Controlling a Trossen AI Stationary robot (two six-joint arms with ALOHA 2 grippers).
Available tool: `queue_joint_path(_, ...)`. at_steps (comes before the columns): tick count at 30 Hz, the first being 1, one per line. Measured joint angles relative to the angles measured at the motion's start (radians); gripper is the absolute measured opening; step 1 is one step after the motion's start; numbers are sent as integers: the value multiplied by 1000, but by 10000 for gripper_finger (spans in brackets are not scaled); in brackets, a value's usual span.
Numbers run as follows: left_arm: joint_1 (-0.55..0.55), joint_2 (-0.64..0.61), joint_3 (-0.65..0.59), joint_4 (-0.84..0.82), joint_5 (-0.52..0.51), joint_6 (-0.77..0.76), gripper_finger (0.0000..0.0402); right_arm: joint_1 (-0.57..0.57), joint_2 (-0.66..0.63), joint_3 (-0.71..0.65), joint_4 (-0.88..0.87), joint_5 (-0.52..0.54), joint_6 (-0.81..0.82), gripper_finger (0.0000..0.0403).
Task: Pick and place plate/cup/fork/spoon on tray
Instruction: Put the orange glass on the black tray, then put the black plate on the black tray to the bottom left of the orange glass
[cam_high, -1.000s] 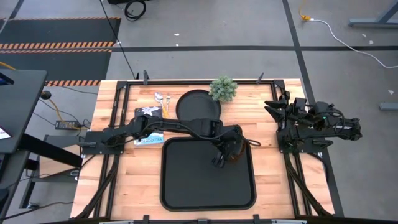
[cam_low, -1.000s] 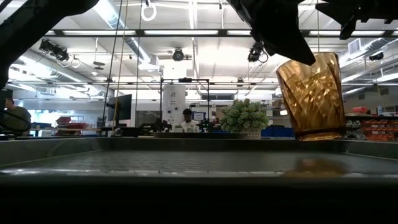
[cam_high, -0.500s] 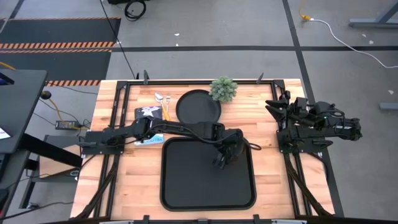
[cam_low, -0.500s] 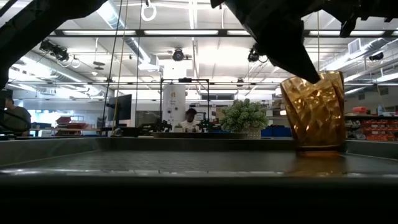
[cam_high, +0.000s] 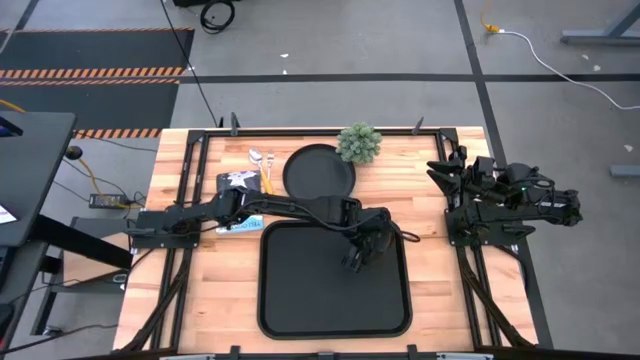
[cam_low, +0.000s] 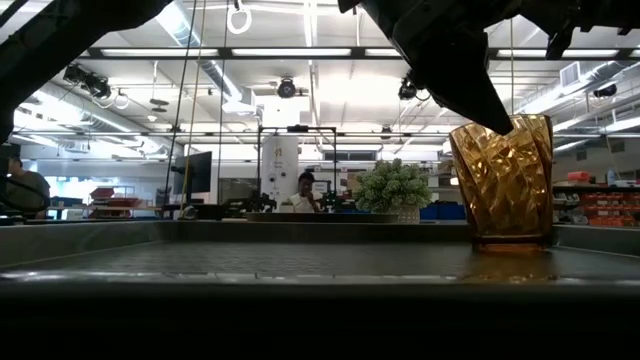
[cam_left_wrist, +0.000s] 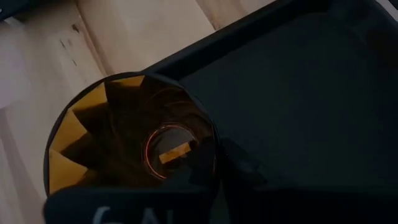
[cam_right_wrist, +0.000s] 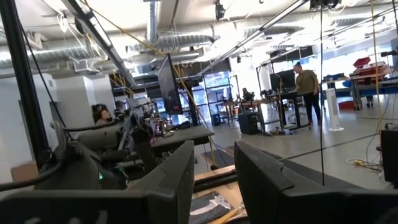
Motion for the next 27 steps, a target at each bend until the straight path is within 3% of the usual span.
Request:
queue_joint_path(10, 0, 5, -2, 6, -3, 15, 129, 0, 0, 0, -2, 0, 0, 121)
queue_joint_path(27, -8, -8, 24, 13, -32, 45, 210, 0, 0, 0, -9, 0, 0, 121)
